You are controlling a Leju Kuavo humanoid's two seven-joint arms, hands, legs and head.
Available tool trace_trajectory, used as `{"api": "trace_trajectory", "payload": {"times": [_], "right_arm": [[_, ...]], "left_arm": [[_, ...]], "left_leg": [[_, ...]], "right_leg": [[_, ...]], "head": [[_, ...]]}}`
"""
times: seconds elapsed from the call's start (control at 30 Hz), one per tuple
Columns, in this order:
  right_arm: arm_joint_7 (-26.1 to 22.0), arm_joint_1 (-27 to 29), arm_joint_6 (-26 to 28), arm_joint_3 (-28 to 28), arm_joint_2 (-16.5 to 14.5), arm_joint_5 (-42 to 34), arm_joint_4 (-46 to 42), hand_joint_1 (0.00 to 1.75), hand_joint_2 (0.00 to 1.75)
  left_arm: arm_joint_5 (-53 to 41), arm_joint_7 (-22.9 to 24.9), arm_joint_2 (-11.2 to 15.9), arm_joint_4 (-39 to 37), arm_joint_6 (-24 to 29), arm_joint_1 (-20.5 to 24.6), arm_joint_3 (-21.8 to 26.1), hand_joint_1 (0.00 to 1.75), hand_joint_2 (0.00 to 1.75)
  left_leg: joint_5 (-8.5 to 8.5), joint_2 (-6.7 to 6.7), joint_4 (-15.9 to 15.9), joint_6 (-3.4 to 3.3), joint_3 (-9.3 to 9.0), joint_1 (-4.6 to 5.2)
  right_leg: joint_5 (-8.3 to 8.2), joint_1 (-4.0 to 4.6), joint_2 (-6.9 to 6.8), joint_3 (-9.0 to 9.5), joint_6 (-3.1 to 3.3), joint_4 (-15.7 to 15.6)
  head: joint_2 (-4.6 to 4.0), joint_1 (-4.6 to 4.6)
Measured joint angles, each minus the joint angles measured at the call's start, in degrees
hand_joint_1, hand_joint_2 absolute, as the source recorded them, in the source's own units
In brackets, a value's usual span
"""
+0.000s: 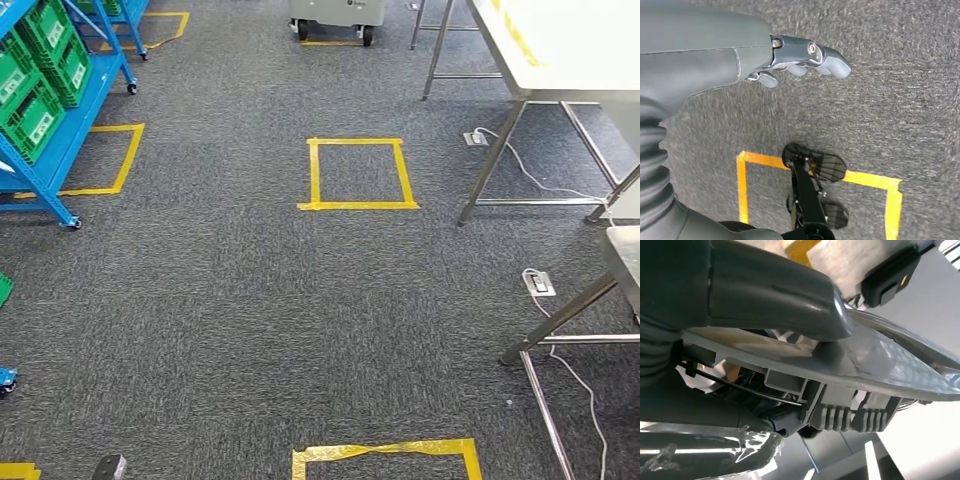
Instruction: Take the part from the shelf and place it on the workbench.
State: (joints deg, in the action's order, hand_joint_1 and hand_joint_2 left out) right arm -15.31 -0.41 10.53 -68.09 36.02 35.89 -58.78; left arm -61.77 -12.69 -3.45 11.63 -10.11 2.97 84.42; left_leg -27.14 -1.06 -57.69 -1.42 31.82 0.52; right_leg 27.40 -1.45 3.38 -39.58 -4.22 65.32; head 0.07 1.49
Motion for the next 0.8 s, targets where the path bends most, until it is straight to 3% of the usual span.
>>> {"api": "trace_trajectory", "payload": {"times": [0.03,0.07,0.13,0.17,0.23,0.3,0.33,0.4,0.47,0.53,0.6,0.63,0.67,0.7,0.77,0.8], "right_arm": [[0.7,-0.3,0.4,0.9,0.5,1.4,0.3,1.75,0.0],[1.5,-0.5,0.4,1.9,0.9,2.9,0.6,1.75,0.0],[3.3,-0.2,-0.3,4.1,1.9,6.4,1.2,1.75,0.0],[3.9,0.0,-0.9,5.2,2.6,8.3,1.5,1.75,0.0],[4.8,0.7,-2.4,8.1,4.2,12.6,1.8,1.75,0.0],[6.0,1.4,-3.7,11.4,5.5,16.4,1.9,1.75,0.0],[6.7,1.9,-4.3,12.9,6.2,18.2,2.0,1.75,0.0],[8.2,2.8,-5.5,16.0,7.6,22.0,2.1,1.75,0.0],[9.4,3.2,-6.3,18.8,9.0,25.1,2.1,1.75,0.0],[10.5,3.2,-6.5,21.3,9.8,27.1,2.1,1.75,0.0],[11.3,3.3,-6.6,23.5,10.1,28.4,2.1,1.75,0.0],[11.5,3.4,-6.6,24.4,10.1,28.6,2.1,1.75,0.0],[11.5,3.4,-6.7,25.0,10.1,28.7,2.1,1.75,0.0],[11.3,3.5,-7.0,25.4,10.1,28.6,2.1,1.75,0.0],[11.1,3.8,-8.5,26.2,10.1,28.2,1.7,1.75,0.0],[11.1,4.2,-9.4,26.5,10.1,28.0,1.2,1.75,0.0]], "left_arm": [[0.0,0.3,0.0,0.0,0.0,0.0,0.0,0.0,1.75],[0.0,0.6,0.0,0.0,-0.1,0.0,0.1,0.0,1.75],[-0.2,0.8,0.1,0.0,-0.3,0.0,0.2,0.0,1.75],[-0.3,0.9,0.1,0.0,-0.5,0.1,0.2,0.0,1.75],[-0.5,0.9,0.2,0.0,-0.8,0.2,0.2,0.0,1.75],[-0.6,0.8,0.5,0.0,-1.0,0.3,0.2,0.0,1.75],[-0.7,0.8,0.7,0.0,-1.2,0.4,0.2,0.0,1.75],[-1.2,0.7,0.9,0.0,-1.5,0.6,0.2,0.0,1.75],[-1.3,0.3,0.9,0.0,-1.7,0.7,0.2,0.0,1.75],[-1.3,0.1,0.9,0.0,-1.7,0.8,0.2,0.0,1.75],[-1.2,0.0,0.8,0.0,-1.7,0.7,0.2,0.0,1.75],[-1.2,0.0,0.8,0.0,-1.7,0.6,0.2,0.0,1.75],[-1.2,0.0,0.8,0.0,-1.7,0.6,0.2,0.0,1.75],[-1.1,0.1,0.8,0.0,-1.6,0.6,0.2,0.0,1.75],[-0.8,0.4,0.9,0.0,-1.3,0.7,0.2,0.0,1.75],[-0.6,0.7,0.9,0.0,-1.2,0.8,0.3,0.0,1.75]], "left_leg": [[-0.05,0.84,0.0,-0.16,-0.01,0.08],[-0.1,1.69,0.0,-0.24,-0.03,0.16],[-0.22,3.26,0.0,-0.23,-0.1,0.21],[-0.3,3.96,0.0,-0.14,-0.19,0.21],[-0.6,5.32,0.0,0.28,-0.54,0.31],[-0.99,6.5,-0.1,0.9,-0.93,0.59],[-1.08,7.03,0.0,1.18,-1.09,0.74],[-1.22,7.76,0.1,1.74,-1.3,0.73],[-2.53,5.68,-1.4,2.3,-0.68,0.48],[-5.85,2.4,-7.5,2.52,2.33,0.29],[-8.35,1.34,-14.6,2.43,6.28,0.29],[-8.13,1.24,-16.0,2.33,7.32,0.3],[-6.82,1.2,-15.2,2.18,7.31,0.3],[-4.75,1.15,-12.6,2.0,6.27,0.3],[-1.02,0.78,-5.4,1.62,3.03,0.28],[-0.08,0.62,-2.7,1.53,1.83,0.26]], "right_leg": [[1.85,0.1,-1.81,-1.7,-0.23,3.7],[3.33,0.07,-2.6,-3.25,-0.41,7.2],[3.66,-0.08,-3.1,-4.01,-0.65,9.6],[2.55,-0.16,-3.31,-2.89,-0.74,7.9],[-0.31,-0.2,-5.03,1.53,-0.9,0.6],[-1.69,-0.07,-6.72,4.59,-0.49,-4.7],[-1.66,0.04,-6.85,4.84,-0.1,-5.4],[-1.97,0.03,-5.46,4.56,0.82,-5.4],[-2.23,-0.09,-4.29,4.34,1.53,-5.6],[-2.35,-0.1,-3.52,4.23,2.13,-5.6],[-2.35,0.04,-2.75,4.11,2.49,-5.6],[-2.34,0.11,-2.32,4.08,2.54,-5.6],[-2.34,0.15,-1.95,4.08,2.55,-5.6],[-2.35,0.16,-1.62,4.12,2.53,-5.6],[-2.33,0.25,-1.09,4.09,2.31,-5.5],[-2.35,0.32,-0.89,3.99,2.09,-5.4]], "head": [[0.0,0.12],[0.0,0.12],[0.0,0.15],[0.0,0.14],[0.0,0.13],[0.0,0.09],[0.0,0.04],[0.0,-0.01],[0.0,-0.04],[0.0,-0.05],[0.0,-0.05],[0.0,-0.04],[0.0,-0.04],[0.0,-0.04],[0.0,-0.04],[0.0,0.02]]}}
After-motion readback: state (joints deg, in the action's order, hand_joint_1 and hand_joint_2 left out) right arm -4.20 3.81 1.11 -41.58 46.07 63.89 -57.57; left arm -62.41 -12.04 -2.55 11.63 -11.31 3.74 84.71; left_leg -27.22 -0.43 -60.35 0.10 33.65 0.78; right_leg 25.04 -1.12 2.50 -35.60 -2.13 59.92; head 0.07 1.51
